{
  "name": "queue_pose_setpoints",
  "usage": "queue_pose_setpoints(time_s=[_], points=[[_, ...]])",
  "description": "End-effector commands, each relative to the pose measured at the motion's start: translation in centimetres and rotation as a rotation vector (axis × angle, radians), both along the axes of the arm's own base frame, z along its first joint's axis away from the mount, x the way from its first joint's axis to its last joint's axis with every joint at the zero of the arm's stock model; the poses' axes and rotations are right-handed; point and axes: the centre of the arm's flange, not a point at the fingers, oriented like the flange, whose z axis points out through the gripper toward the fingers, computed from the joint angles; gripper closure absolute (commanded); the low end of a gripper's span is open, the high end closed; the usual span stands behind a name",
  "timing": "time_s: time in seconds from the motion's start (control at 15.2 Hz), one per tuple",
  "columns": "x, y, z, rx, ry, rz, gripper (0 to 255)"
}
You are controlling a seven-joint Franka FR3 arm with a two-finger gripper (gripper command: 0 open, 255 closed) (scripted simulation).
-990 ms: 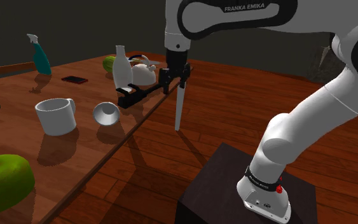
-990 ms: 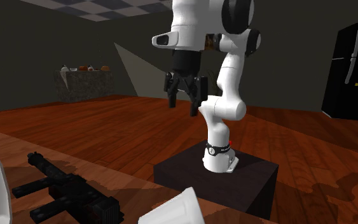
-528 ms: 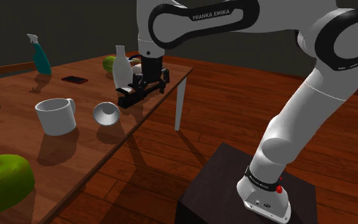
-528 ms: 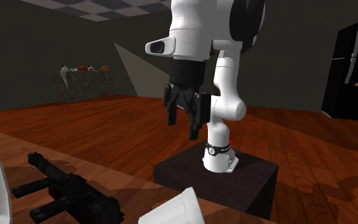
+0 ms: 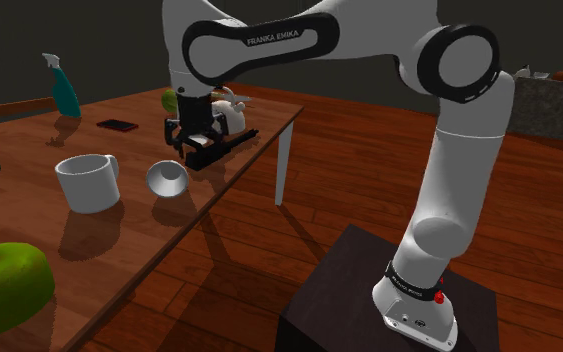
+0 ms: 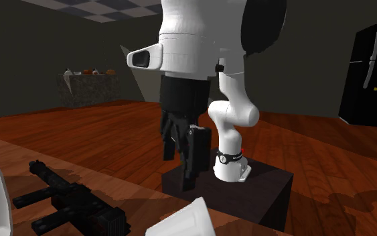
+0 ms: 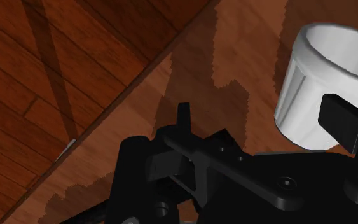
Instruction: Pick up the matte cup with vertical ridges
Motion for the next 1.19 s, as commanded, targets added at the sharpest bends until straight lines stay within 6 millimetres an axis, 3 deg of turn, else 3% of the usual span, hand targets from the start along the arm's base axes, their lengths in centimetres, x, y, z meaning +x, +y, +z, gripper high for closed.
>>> queue_pose_setpoints(time_s=[0.0,0.4,0.99,1.06,1.12], points=[[2.1,1.2,-0.5,0.0,-0.009,-0.039,0],[8.8,4.0,-2.0,0.0,-0.031,-0.143,0],[8.8,4.0,-6.0,0.0,-0.031,-0.143,0],[8.7,4.0,-6.0,0.0,-0.031,-0.143,255],[8.7,4.0,-6.0,0.0,-0.031,-0.143,255]])
